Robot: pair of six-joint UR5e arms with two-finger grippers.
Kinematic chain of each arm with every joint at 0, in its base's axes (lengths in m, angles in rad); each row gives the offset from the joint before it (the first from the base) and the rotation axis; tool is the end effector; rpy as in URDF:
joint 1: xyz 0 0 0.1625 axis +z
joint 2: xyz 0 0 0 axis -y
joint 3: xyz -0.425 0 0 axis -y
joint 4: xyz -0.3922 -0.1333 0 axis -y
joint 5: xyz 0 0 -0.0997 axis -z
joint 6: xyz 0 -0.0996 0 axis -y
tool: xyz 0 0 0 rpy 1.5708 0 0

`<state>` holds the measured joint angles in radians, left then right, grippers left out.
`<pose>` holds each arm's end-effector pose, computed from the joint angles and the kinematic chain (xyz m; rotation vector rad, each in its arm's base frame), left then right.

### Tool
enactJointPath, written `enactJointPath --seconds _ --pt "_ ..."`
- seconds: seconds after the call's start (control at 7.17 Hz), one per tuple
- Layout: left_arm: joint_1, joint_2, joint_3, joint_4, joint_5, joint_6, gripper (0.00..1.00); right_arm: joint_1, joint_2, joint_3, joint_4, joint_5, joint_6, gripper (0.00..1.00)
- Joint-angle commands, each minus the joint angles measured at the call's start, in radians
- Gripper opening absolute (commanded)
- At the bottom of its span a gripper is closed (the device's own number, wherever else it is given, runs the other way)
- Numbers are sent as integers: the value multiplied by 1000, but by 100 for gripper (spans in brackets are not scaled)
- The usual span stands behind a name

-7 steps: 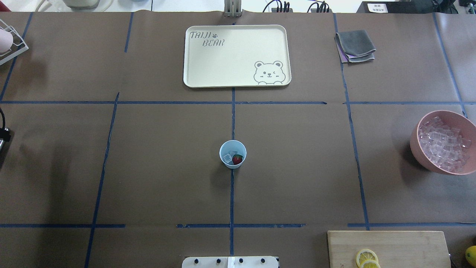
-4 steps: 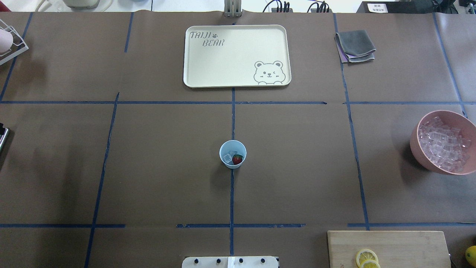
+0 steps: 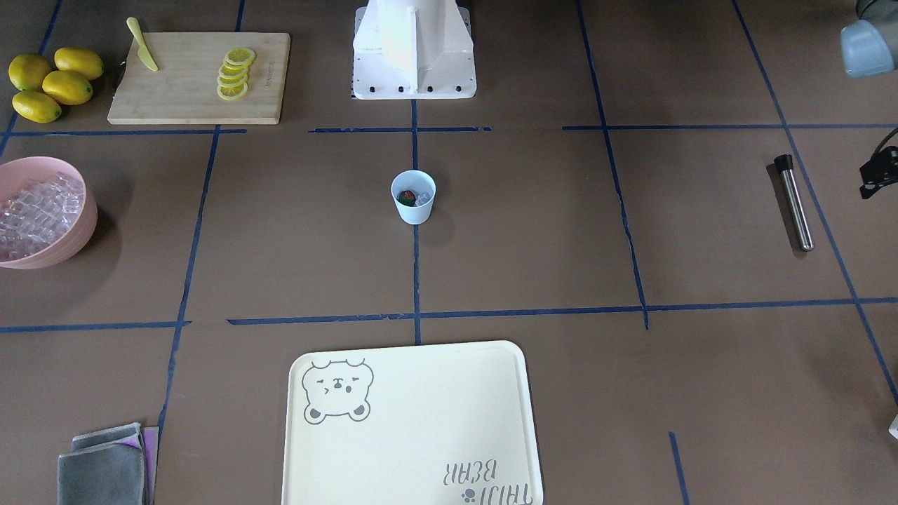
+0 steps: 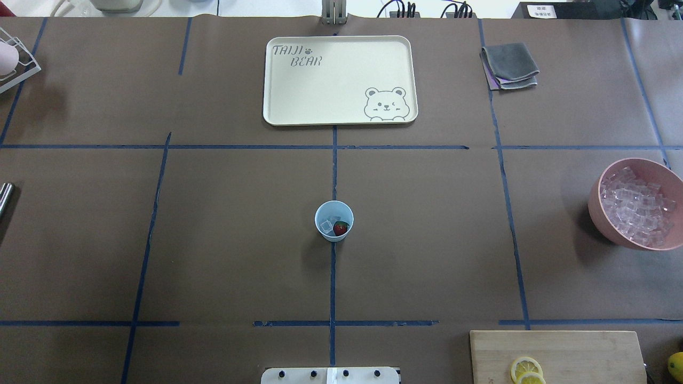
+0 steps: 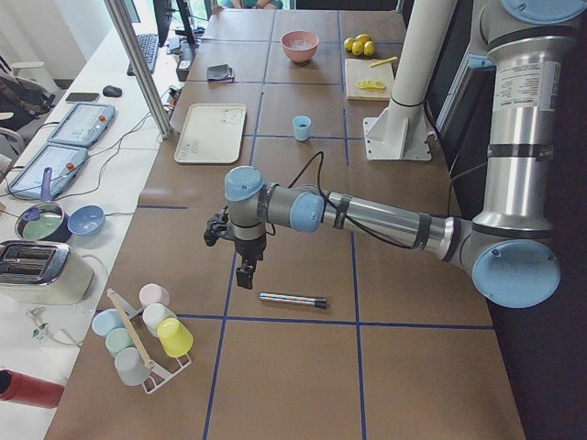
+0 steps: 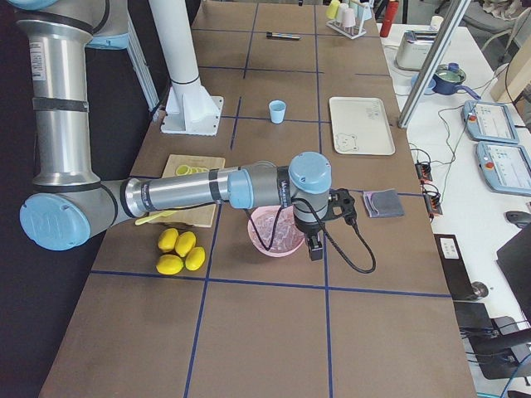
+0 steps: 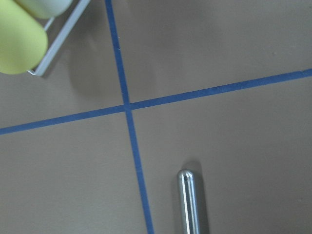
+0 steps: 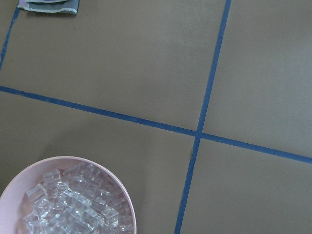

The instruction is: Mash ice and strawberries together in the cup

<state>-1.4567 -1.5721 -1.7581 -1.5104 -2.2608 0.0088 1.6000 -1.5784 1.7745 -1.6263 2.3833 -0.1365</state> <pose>-0.0131 -0.4992 0.5774 0.0867 0.6953 0.1621 0.0753 -0.4878 0.5649 0.1996 -0.7981 -0.1583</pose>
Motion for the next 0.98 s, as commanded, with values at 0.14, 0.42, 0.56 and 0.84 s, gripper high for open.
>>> enactJointPath --seconds 0.14,0.42,0.56,0.84 --pt "-177 4 172 -5 -195 141 100 0 -14 -23 -15 10 2 99" --pt "-177 9 167 -5 -180 126 100 9 -15 -87 -10 31 -8 99" --pt "-177 7 166 -5 -174 126 100 33 -14 -131 -7 36 -11 99" --pt "-177 0 166 -4 -169 117 100 86 -6 -198 -3 92 -69 99"
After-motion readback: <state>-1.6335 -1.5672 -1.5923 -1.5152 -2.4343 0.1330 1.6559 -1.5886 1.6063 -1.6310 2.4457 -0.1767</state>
